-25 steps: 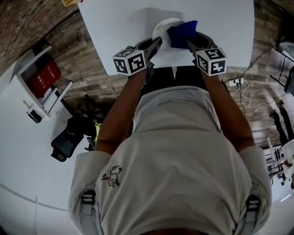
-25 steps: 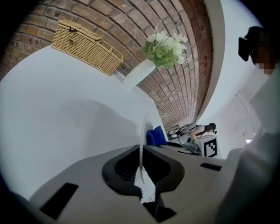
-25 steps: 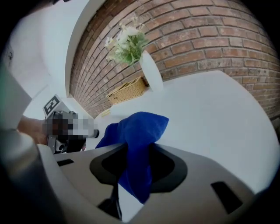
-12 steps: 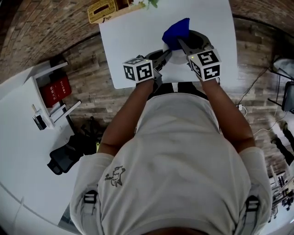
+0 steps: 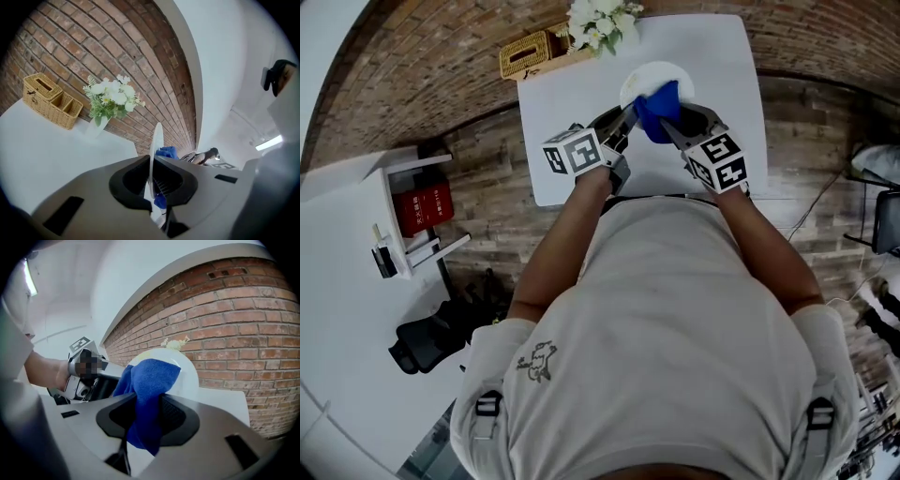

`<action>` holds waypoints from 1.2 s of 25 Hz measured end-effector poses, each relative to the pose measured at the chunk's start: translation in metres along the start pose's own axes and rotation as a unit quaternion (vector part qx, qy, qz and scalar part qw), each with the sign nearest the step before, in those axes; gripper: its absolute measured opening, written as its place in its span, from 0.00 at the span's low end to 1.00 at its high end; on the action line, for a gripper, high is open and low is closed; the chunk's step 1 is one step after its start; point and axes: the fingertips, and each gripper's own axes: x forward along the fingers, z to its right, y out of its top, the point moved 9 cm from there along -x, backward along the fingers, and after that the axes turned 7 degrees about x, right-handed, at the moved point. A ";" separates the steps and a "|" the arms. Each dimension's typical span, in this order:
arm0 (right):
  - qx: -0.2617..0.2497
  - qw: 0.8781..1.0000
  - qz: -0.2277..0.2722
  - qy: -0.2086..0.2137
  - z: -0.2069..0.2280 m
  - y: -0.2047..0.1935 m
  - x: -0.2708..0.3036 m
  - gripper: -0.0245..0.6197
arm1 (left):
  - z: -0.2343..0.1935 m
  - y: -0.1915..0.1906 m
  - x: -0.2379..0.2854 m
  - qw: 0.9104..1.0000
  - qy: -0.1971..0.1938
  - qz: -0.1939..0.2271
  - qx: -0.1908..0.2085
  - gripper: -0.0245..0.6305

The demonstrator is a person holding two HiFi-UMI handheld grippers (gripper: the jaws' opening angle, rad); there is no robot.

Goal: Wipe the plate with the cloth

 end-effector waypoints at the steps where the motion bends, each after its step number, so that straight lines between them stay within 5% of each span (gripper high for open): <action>1: 0.001 1.000 -0.004 -0.006 0.007 0.000 -0.004 0.25 | 0.002 0.001 -0.001 1.000 -0.001 0.000 0.003 0.07; 10: -0.026 0.997 0.031 -0.066 0.053 0.050 -0.028 0.25 | 0.032 -0.011 0.004 0.999 -0.020 -0.021 0.015 0.08; 17: -0.069 0.997 0.042 -0.021 0.009 0.064 -0.025 0.25 | 0.046 -0.002 0.015 0.999 -0.036 -0.021 0.022 0.08; 23: -0.081 0.997 0.016 -0.004 -0.007 0.040 -0.034 0.25 | 0.042 0.025 0.003 0.999 -0.017 0.025 0.014 0.07; 30: -0.044 0.996 0.028 -0.069 0.050 0.043 -0.063 0.25 | 0.049 0.013 0.002 0.999 -0.047 0.010 -0.008 0.09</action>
